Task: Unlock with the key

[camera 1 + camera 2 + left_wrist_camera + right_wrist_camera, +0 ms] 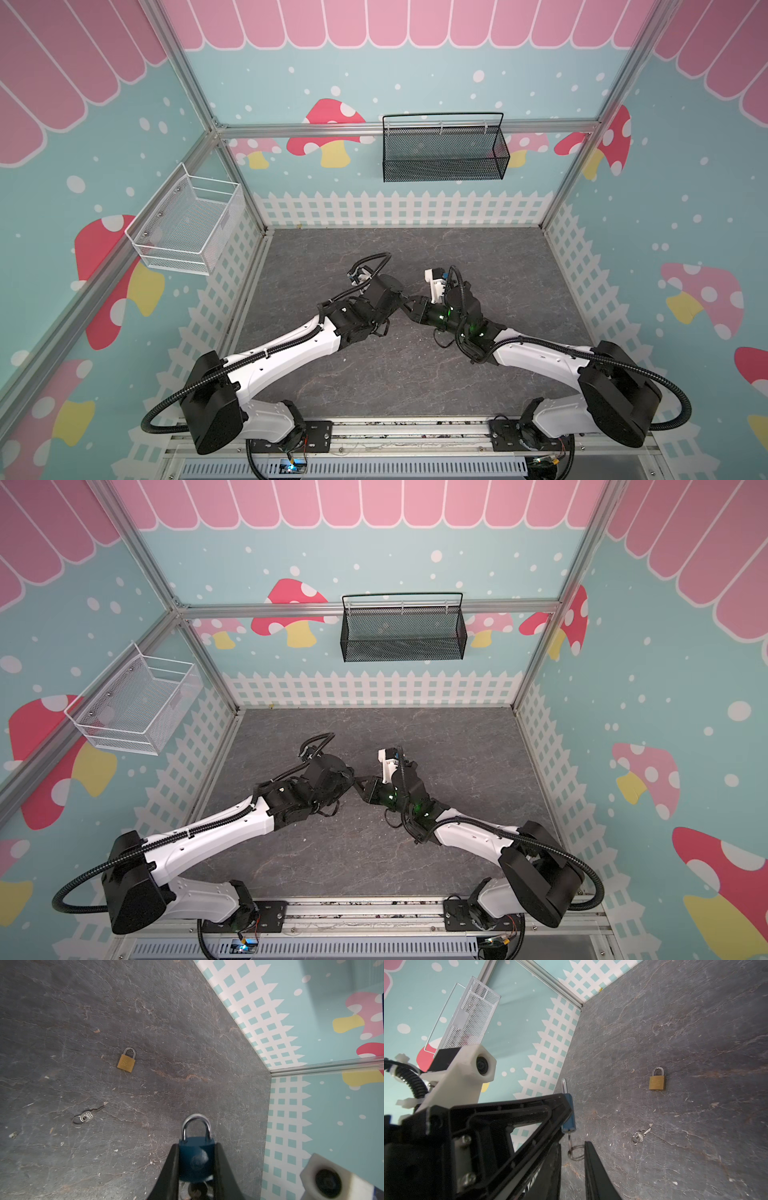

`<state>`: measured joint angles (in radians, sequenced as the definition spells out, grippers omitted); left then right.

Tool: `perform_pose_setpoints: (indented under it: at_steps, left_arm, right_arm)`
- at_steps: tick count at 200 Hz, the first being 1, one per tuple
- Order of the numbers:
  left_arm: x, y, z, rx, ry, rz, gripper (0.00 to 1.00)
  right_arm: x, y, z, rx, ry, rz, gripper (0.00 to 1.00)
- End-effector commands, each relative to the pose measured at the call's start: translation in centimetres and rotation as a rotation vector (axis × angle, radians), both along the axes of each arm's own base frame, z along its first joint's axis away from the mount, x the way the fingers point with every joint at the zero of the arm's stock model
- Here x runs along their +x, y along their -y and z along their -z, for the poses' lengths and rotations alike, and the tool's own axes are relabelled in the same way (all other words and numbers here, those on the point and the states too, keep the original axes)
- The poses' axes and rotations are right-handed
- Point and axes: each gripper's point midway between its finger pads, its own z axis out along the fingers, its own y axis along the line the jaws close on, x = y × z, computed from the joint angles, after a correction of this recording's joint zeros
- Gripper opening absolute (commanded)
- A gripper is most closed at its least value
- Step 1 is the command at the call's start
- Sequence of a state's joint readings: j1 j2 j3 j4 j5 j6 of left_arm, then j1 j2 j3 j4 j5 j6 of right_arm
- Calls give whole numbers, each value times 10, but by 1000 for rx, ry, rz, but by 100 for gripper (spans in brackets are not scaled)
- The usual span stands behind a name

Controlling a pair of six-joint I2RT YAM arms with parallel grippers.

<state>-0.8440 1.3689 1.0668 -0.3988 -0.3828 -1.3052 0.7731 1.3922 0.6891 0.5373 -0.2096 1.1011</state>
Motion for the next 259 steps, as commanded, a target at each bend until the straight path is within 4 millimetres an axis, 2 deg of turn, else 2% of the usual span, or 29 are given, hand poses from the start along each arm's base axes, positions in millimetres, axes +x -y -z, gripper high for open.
perform_pose_setpoints:
  at_steps: [1, 75, 129, 155, 210, 259]
  left_arm:
    - [5, 0, -16, -22, 38, -25, 0]
    - [4, 0, -19, -40, 41, -26, 0]
    - [2, 6, -24, -90, 47, -11, 0]
    - [1, 6, -26, -127, 62, -7, 0]
    - [-7, 5, -19, -161, 54, 14, 0]
    - [-10, 10, -14, -220, 50, 29, 0]
  right_arm:
    - [7, -5, -9, 17, 5, 18, 22]
    - [10, -9, 0, 3, -23, 14, 13]
    - [4, -15, -2, 55, -62, -22, 0]
    - [-3, -19, -11, 123, -86, -59, 0]
    - [-14, -20, -48, 277, -37, -132, 0]
    - [-21, -21, -57, 340, -26, -188, 0]
